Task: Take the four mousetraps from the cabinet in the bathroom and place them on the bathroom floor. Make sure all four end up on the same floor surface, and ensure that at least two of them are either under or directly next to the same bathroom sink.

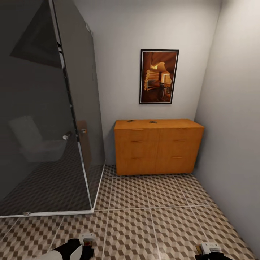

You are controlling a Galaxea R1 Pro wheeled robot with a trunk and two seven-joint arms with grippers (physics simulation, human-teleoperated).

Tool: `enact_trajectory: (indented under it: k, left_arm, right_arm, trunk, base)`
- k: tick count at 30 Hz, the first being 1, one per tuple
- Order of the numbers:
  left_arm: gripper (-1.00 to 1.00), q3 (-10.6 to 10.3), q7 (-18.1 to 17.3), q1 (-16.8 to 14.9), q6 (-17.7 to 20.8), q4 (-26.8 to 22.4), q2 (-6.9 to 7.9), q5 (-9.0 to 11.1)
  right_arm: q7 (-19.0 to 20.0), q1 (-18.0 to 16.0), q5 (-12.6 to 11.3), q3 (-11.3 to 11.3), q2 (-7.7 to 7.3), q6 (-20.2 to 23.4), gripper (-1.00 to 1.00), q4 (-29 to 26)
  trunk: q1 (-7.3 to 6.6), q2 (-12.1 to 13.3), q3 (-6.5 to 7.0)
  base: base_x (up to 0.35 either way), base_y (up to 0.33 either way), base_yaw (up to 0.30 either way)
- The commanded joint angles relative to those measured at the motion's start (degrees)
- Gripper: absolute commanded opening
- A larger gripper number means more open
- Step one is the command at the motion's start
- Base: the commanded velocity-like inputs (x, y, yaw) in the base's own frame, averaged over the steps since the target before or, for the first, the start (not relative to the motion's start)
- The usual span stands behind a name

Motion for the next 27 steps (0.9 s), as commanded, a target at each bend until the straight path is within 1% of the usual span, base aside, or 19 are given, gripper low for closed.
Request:
enact_trajectory:
  k: [1,7,9,11,12,13,15,18,22,27]
  left_arm:
    - [-1.0,-0.2,0.2,0.2,0.2,0.0,-0.02,0.5]
    - [-1.0,-0.3,0.2,0.6,0.1,0.0,-0.02,0.5]
    - [-1.0,-0.3,0.1,1.7,-0.3,0.0,-0.05,0.5]
    - [-1.0,-0.3,0.1,2.7,-1.8,0.0,-0.1,0.5]
    - [-1.0,-0.3,0.1,3.8,-4.3,0.0,-0.16,0.5]
    - [-1.0,-0.3,0.0,4.2,-5.3,0.0,-0.19,0.5]
    - [-1.0,-0.3,-0.1,4.7,-6.3,0.0,-0.31,0.5]
    - [-1.0,-0.3,-0.2,5.0,-6.7,0.0,-0.49,0.5]
    - [-1.0,-0.2,-0.1,5.3,-6.7,0.0,-0.52,0.5]
    - [-1.0,-0.3,-0.2,5.4,-6.9,0.0,-0.6,0.5]
  right_arm:
    - [0.1,-0.1,0.5,-0.5,-0.03,0.1,-1.0,0.1]
    - [0.0,-0.1,0.5,-0.5,0.04,0.3,-1.0,0.1]
    - [0.0,0.0,0.4,-0.5,0.05,0.4,-1.0,0.1]
    - [0.0,0.7,0.4,-0.5,0.05,0.1,-1.0,0.2]
    - [0.0,1.8,0.4,-0.5,0.05,-0.1,-1.0,0.2]
    - [-0.1,2.1,0.4,-0.6,0.05,-0.2,-1.0,0.2]
    - [-0.1,2.5,0.4,-0.6,0.05,-0.2,-1.0,0.1]
    - [-0.1,2.8,0.3,-0.6,0.05,-0.4,-1.0,0.2]
    - [-0.1,2.8,0.3,-0.6,0.04,0.2,-1.0,0.2]
    - [0.1,2.8,0.2,-0.6,0.05,0.4,-1.0,0.2]
  trunk:
    - [0.0,0.0,-0.06]
    - [0.0,0.0,-0.06]
    - [0.0,0.0,-0.06]
    - [0.0,0.0,-0.06]
    - [0.0,0.0,-0.06]
    - [0.0,0.0,-0.06]
    - [0.0,0.0,-0.06]
    - [0.0,0.0,-0.03]
    - [0.0,0.0,0.08]
    - [0.0,0.0,0.21]
  base:
    - [-0.002,0.0,0.051]
    - [-0.001,0.0,0.02]
    - [0.0,0.0,0.003]
    - [0.0,0.0,0.001]
    - [0.0,0.0,0.0]
    - [0.0,0.0,0.0]
    - [0.0,0.0,0.0]
    - [0.0,0.0,-0.026]
    - [0.0,0.0,-0.184]
    - [0.0,0.0,-0.258]
